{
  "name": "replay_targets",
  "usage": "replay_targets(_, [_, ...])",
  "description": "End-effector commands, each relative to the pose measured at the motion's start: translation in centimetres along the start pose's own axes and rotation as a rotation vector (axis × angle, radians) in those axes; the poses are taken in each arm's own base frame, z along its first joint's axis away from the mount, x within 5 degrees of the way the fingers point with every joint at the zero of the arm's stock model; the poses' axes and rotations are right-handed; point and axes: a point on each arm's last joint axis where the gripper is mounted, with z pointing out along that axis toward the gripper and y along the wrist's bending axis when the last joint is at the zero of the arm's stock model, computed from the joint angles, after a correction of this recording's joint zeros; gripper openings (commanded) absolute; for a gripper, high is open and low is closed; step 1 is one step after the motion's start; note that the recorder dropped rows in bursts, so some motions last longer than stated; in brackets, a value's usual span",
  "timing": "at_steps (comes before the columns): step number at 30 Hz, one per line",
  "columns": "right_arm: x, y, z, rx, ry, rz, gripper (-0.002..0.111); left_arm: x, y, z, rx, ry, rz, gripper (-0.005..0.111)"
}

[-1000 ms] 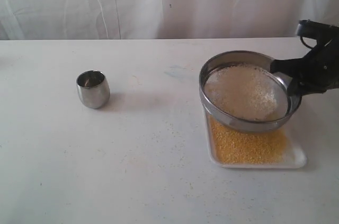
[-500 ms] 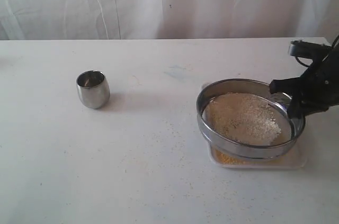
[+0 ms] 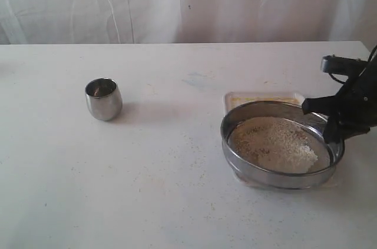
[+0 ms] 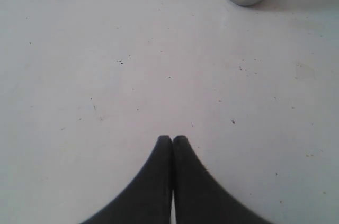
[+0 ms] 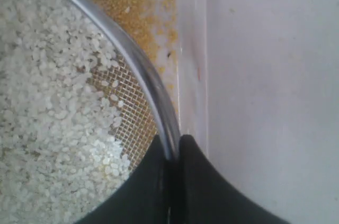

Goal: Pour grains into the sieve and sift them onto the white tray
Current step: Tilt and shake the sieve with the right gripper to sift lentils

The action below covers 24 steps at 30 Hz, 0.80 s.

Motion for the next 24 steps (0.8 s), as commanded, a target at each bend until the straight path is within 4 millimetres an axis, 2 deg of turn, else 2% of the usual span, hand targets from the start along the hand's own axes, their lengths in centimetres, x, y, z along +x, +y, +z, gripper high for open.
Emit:
replay_targets(1, [-2.4,-0.6,-0.6,0.021,-0.254,0.083,0.0,0.4,-0.1,0.0,0.008,0.032,-0.004,0.0])
replay_targets(6, [-0.4,-0.4,-0.1,0.002,-0.082,0.073,0.0,0.4,-0.1,0.0,0.008,0.032,-0.004,0.0])
replay_targets(16, [1.2,-0.9,0.5,0.044,-0.238,0.077,0.0,0.4,-0.1,0.0,0.008,0.032,-0.004,0.0])
replay_targets(24, [0.8,-0.7,-1.7,0.046,-0.386,0.085,0.0,0.4,-0.1,0.0,0.008,0.032,-0.004,0.0])
